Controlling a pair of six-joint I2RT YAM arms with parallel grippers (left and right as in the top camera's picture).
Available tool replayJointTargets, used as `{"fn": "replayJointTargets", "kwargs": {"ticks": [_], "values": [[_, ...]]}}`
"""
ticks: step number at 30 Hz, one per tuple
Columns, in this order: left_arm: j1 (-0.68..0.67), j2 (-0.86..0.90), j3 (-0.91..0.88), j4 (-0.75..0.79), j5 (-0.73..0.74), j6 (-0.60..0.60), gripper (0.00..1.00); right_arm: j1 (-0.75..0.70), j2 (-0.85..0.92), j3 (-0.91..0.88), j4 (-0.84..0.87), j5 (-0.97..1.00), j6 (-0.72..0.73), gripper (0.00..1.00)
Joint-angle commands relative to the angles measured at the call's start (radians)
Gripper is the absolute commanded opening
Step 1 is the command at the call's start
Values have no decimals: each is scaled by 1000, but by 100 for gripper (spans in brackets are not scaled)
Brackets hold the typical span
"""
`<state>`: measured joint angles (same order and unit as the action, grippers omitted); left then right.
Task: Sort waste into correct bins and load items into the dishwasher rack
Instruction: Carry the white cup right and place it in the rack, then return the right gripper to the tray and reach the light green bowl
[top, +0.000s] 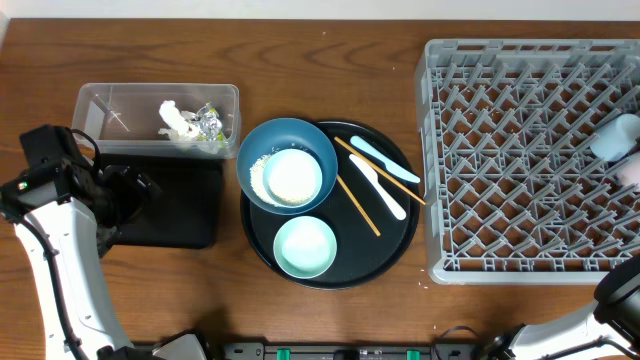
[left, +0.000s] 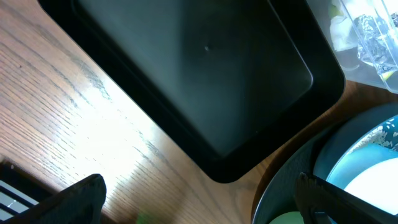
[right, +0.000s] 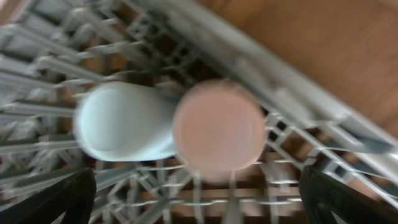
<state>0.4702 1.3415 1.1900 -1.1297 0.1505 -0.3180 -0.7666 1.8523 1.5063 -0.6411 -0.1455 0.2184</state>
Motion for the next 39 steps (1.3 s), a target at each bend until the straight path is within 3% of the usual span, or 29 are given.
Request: {"fn": "replayJointTargets", "kwargs": {"ticks": [1,10,17,22,27,36,39], "values": [[5,-2,5,-10,-6,0,98,6,-27,18,-2,-141,-9,99],[5,-2,5,-14,-6,10,98,151,-207,18,-137,-152,-82,99],[5,-2,5,-13,-6,10,98,442,-304,18,-343,-226,-198,99],[5,-2,5,-13,-6,10,98,708,-292,10,-454,-243,-228,99],[5,-2,5,-13,-6,10,98,961,-269,-24,-459,-248,-227,95],[5,-2,5,-13,-6,9,98,1275,-162,-102,-415,-209,-171,91],[5,-2,5,-13,-5,9,98,1354,-105,-114,-405,-209,-163,85]]}}
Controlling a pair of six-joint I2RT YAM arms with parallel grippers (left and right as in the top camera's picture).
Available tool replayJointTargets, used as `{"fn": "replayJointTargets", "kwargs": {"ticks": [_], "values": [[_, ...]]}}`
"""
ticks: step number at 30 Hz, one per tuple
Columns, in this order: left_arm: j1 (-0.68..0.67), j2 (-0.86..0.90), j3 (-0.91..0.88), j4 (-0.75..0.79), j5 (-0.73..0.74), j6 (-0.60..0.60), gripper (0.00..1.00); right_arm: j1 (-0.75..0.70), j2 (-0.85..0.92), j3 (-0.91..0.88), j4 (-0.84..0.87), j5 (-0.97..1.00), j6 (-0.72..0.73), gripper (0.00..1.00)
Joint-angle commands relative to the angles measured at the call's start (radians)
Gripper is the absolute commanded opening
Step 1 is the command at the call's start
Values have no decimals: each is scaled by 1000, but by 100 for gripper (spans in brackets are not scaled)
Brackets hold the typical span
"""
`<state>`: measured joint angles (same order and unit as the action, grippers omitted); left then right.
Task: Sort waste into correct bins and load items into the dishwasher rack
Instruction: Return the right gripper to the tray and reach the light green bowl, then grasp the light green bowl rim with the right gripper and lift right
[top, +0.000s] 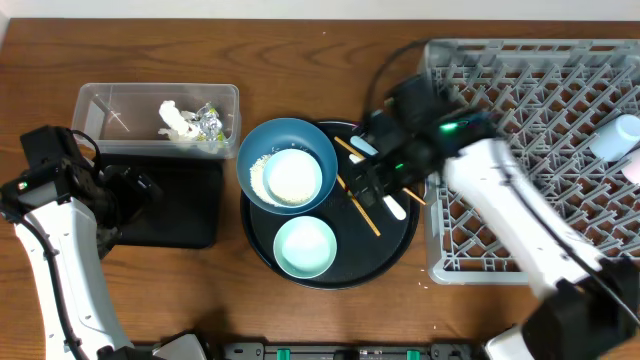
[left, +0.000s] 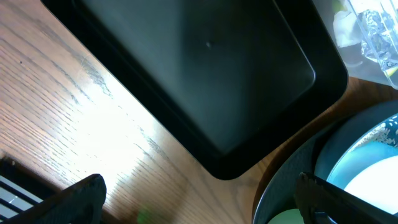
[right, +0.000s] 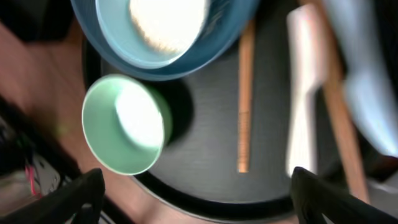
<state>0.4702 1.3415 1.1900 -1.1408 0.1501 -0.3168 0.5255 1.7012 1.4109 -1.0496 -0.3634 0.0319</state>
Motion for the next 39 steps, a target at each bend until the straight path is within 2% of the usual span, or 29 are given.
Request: {"fn": "replayJointTargets", "kwargs": {"ticks": [1,2,6,10,17,24,26,27,33,39], "values": [[5,-2,5,-2,-5,8,98,89,66,-18,3,14,24,82],[5,-2,5,-2,-5,8,98,118,88,-18,3,30,32,79],[5,-2,5,-2,-5,8,98,204,158,-18,7,130,120,79],[5,-2,5,1,-5,8,98,276,225,-18,36,151,154,77],[5,-2,5,1,-5,8,98,329,294,-18,74,211,278,63],[5,-2,5,1,-5,8,98,330,299,-18,72,267,343,19],[5,-2,5,1,-5,8,98,328,299,-18,68,267,343,8],[5,-2,5,1,-5,8,98,328,298,-18,66,267,343,6],[5,-2,5,1,-5,8,98,310,249,-17,39,270,346,1],[5,-2,5,1,-5,8,98,253,94,-16,18,283,319,1]]}}
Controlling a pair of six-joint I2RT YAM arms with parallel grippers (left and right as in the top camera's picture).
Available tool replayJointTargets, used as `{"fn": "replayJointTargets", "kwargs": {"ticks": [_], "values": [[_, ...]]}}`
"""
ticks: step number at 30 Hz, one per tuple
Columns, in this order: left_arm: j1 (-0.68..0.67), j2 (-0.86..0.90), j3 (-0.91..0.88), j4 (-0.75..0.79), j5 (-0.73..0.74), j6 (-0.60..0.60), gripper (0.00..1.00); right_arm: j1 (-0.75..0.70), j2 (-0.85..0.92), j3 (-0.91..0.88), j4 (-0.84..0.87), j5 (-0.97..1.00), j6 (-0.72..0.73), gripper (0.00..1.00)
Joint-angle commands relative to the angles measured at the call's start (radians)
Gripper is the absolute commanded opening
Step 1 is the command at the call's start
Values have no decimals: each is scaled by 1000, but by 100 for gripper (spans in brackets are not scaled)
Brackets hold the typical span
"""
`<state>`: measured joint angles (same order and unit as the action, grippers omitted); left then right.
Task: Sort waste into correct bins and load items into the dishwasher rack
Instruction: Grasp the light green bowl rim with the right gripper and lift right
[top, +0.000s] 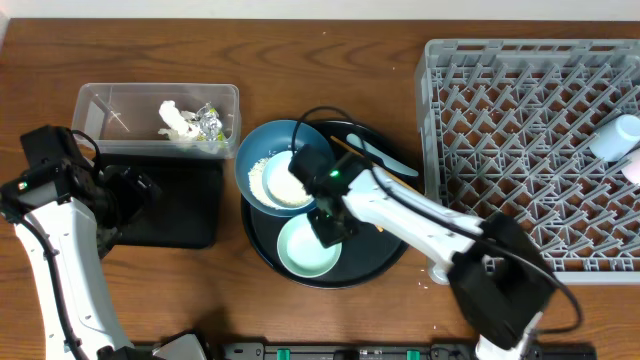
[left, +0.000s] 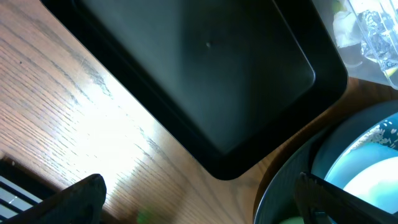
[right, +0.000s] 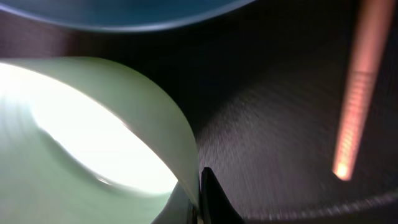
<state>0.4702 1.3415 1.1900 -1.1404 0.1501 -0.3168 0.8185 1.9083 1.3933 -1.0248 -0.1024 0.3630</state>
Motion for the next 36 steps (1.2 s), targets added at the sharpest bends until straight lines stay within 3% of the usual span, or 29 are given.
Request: {"fn": "replayJointTargets", "kwargs": {"ticks": [1,6,10,15,21,29,33,36], "values": [[5,-2,5,0,-5,8,98,-51,-141,2,-12,26,-25,1],[5,-2,5,1,-5,8,98,-132,-299,2,-63,140,-110,1],[5,-2,5,1,-5,8,98,-219,-410,2,-90,436,-114,1],[5,-2,5,0,-5,8,98,-364,-490,2,-6,706,-138,1],[5,-2,5,1,-5,8,98,-589,-489,2,216,817,-313,1],[5,-2,5,1,-5,8,98,-871,-430,2,557,818,-394,1],[5,-2,5,1,-5,8,98,-951,-367,2,728,822,-555,1],[5,-2,5,1,-5,8,98,-975,-304,2,841,929,-669,1]]}}
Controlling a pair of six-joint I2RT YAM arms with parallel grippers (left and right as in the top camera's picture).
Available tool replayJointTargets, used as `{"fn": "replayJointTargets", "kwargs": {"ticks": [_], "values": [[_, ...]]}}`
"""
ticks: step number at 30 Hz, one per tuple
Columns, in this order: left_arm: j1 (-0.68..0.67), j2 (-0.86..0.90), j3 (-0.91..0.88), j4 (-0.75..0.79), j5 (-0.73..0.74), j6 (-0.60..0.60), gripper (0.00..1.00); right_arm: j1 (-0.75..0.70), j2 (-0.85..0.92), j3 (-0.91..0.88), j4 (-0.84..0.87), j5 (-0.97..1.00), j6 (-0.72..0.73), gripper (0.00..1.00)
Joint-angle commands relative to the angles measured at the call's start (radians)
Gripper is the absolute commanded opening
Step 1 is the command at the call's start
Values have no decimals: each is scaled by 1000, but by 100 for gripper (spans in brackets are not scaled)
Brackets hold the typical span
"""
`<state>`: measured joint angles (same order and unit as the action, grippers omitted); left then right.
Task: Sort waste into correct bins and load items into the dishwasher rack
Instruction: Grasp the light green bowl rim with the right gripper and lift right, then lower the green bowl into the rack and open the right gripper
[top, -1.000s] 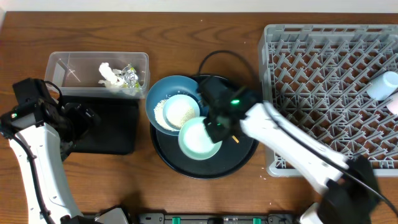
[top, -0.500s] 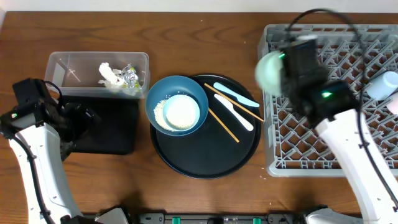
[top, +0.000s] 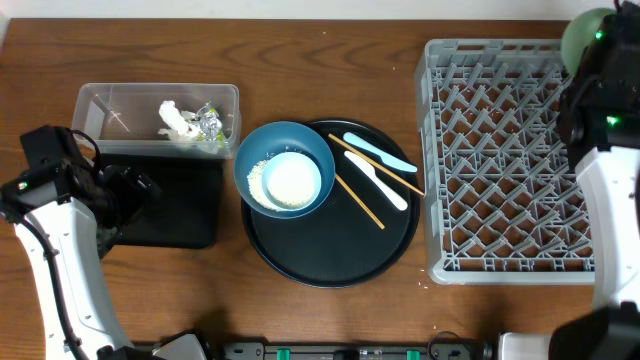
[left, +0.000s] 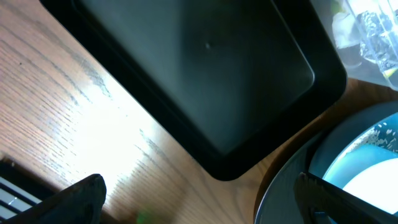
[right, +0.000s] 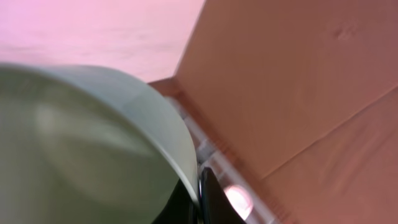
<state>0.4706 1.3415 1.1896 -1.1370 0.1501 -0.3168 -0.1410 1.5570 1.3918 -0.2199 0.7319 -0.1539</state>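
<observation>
My right gripper (top: 597, 42) is shut on the rim of a pale green bowl (top: 582, 34), held above the far right corner of the grey dishwasher rack (top: 500, 150). The right wrist view shows the green bowl (right: 81, 137) pinched at its edge between my fingers (right: 208, 193). On the round black tray (top: 330, 250) sit a blue bowl (top: 285, 178) holding a white dish and crumbs, two chopsticks (top: 358, 200), a light blue spoon (top: 378, 152) and a white utensil (top: 378, 185). My left gripper (left: 199, 208) hangs open beside the black bin (left: 205, 68).
A clear bin (top: 155, 115) at the back left holds crumpled paper and foil. The black bin (top: 165, 200) lies in front of it. My right arm (top: 605, 190) runs over the rack's right side and hides what lies under it.
My right gripper, then shut on the green bowl on the tray's front, now holds that bowl up over the rack's far right corner. The left arm has not moved.
My right gripper stood open over a light blue cup and a pink cup lying in the rack. Then it was open above the tray's utensils and bowls. Then it was shut on the green bowl's rim. Now that bowl is over the rack.
</observation>
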Motion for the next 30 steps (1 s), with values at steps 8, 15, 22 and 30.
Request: {"fn": "replayJointTargets", "kwargs": {"ticks": [8,15,22,30], "values": [[4,-2,5,-3,-5,8,98,-56,233,3,397,347,-408,1],[4,-2,5,-3,-5,8,98,-82,357,3,573,385,-537,1],[4,-2,5,-6,-5,8,98,-103,449,3,628,398,-536,1],[4,-2,5,-7,-5,8,98,-116,505,3,639,360,-535,1]]}}
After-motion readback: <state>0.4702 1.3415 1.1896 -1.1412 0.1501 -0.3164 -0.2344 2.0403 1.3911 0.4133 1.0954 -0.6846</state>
